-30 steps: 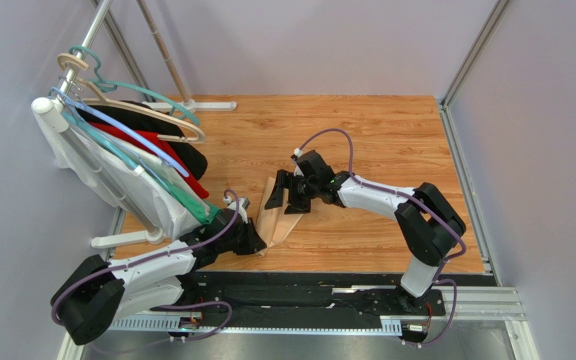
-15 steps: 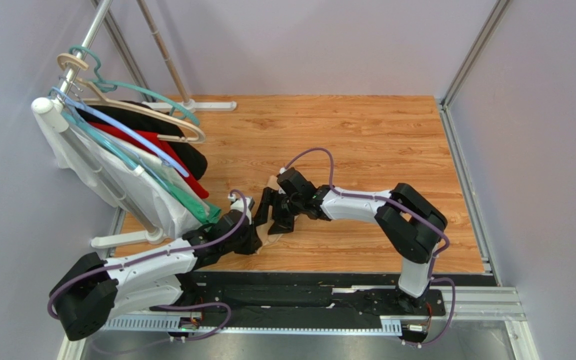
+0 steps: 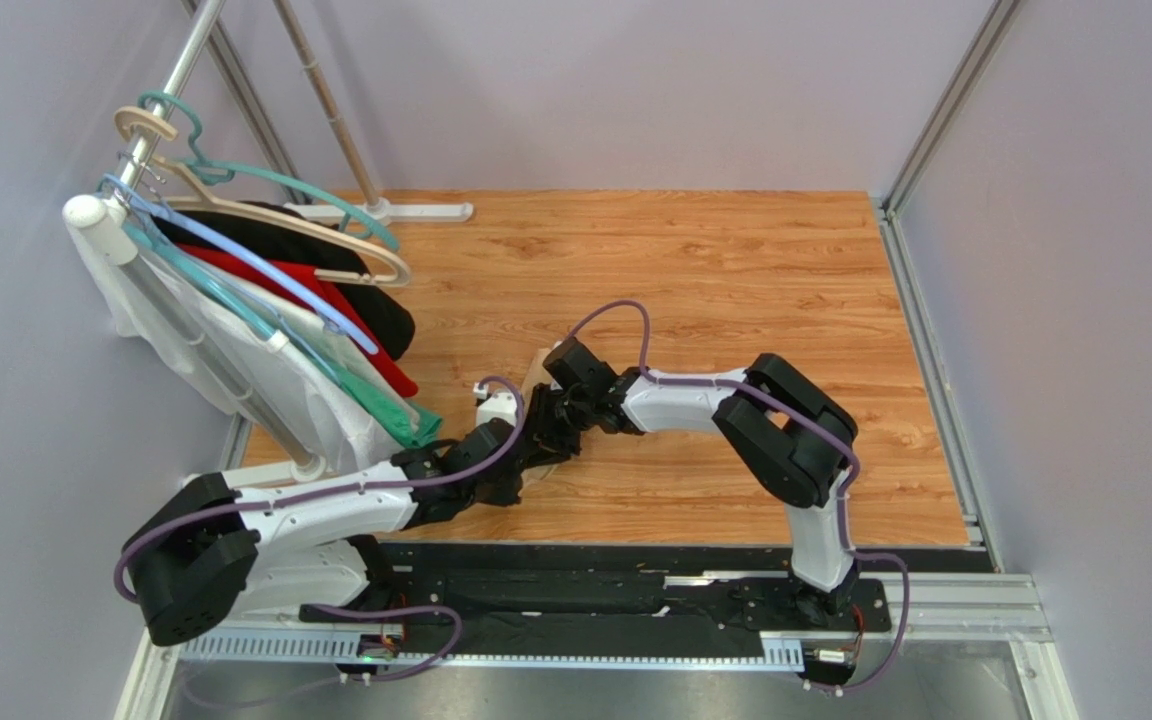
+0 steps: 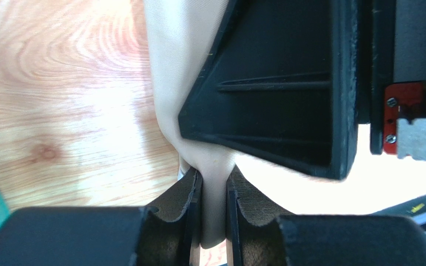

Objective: Fold the napkin, place the utensils inside, and roll it up
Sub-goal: Roll the napkin with the utensil

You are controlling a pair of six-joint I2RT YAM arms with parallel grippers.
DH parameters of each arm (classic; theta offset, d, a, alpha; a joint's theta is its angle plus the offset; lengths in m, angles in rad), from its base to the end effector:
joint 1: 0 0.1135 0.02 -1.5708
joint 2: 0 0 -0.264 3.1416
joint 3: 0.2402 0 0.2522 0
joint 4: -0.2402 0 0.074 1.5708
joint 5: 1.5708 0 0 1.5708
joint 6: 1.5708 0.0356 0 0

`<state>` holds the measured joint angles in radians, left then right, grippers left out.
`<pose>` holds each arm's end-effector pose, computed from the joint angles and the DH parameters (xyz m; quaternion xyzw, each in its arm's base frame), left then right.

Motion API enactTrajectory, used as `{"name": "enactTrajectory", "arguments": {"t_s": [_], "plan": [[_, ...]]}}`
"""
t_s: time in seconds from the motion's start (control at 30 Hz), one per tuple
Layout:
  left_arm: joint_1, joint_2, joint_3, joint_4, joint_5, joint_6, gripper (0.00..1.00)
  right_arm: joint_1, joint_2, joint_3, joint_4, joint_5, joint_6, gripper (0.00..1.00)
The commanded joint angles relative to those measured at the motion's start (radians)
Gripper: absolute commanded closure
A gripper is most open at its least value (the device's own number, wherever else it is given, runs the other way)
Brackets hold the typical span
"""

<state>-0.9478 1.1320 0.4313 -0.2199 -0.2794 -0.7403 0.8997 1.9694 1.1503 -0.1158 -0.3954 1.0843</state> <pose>0.1242 -0.1561 0.1543 0.0530 0.9379 -0.1487 0.3088 0.2362 0.3195 0.1329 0.0247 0.9331 0.3587 0.0115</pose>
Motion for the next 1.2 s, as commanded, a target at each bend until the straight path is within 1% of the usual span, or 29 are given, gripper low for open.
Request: {"name": "enactTrajectory", "arguments": {"t_s": [0.0,0.03,0.1,0.13,0.17,0.2,0.27,0.3,0.37,0.47,0.5,0.53,0.57,0.6,0.8,0.9,0.93,1.0,1.03,1.1,1.17], "plan": [[-0.014,0.014,0.053,0.017,-0.012,0.027,1.0,0.015,0.046,0.025,0.028,-0.023,-0.017,0.75],[-0.014,0.014,0.055,0.02,-0.011,0.032,1.0,0.013,0.051,0.023,0.027,-0.025,-0.021,0.83],[-0.016,0.011,0.058,0.031,0.0,0.041,0.99,0.008,0.055,0.011,0.028,-0.026,-0.024,0.92],[-0.016,0.006,0.06,0.036,0.006,0.045,0.96,0.004,0.059,0.006,0.03,-0.028,-0.027,0.99],[-0.016,0.003,0.058,0.042,0.015,0.053,0.91,-0.004,0.059,0.002,0.031,-0.028,-0.03,1.0],[-0.016,0.0,0.058,0.051,0.022,0.058,0.79,-0.007,0.057,-0.007,0.033,-0.029,-0.032,1.0],[-0.016,-0.015,0.057,0.062,0.045,0.07,0.72,-0.019,0.054,-0.017,0.042,-0.028,-0.043,1.0],[-0.016,-0.023,0.055,0.065,0.051,0.068,0.66,-0.021,0.052,-0.024,0.045,-0.028,-0.047,1.0],[-0.016,-0.047,0.052,0.071,0.068,0.074,0.65,-0.03,0.051,-0.035,0.053,-0.026,-0.052,1.0],[-0.016,-0.084,0.052,0.073,0.095,0.081,0.57,-0.042,0.059,-0.046,0.067,-0.037,-0.063,1.0],[-0.016,-0.096,0.05,0.076,0.106,0.081,0.29,-0.045,0.065,-0.046,0.068,-0.04,-0.07,1.0],[-0.016,-0.119,0.049,0.079,0.117,0.078,0.18,-0.047,0.071,-0.046,0.07,-0.046,-0.073,1.0],[-0.016,-0.133,0.047,0.083,0.137,0.078,0.13,-0.051,0.074,-0.047,0.076,-0.052,-0.073,1.0],[-0.016,-0.146,0.041,0.082,0.147,0.076,0.1,-0.054,0.08,-0.052,0.083,-0.057,-0.075,1.0],[-0.013,-0.267,-0.021,0.074,0.192,0.061,0.12,-0.068,0.088,-0.072,0.107,-0.076,-0.124,1.0],[0.021,-0.354,-0.066,0.109,0.268,0.064,0.12,-0.077,0.101,-0.066,0.099,-0.105,-0.171,1.0],[0.053,-0.371,-0.078,0.123,0.326,0.059,0.13,-0.081,0.114,-0.064,0.097,-0.114,-0.182,1.0],[0.084,-0.421,-0.112,0.157,0.367,0.048,0.15,-0.088,0.124,-0.061,0.093,-0.135,-0.216,1.0],[0.113,-0.44,-0.12,0.169,0.411,0.047,0.16,-0.091,0.128,-0.061,0.088,-0.137,-0.228,1.0],[0.129,-0.477,-0.131,0.18,0.425,0.047,0.17,-0.099,0.134,-0.063,0.079,-0.14,-0.253,1.0],[0.148,-0.477,-0.132,0.165,0.407,0.038,0.17,-0.11,0.134,-0.069,0.081,-0.146,-0.262,1.0]]}}
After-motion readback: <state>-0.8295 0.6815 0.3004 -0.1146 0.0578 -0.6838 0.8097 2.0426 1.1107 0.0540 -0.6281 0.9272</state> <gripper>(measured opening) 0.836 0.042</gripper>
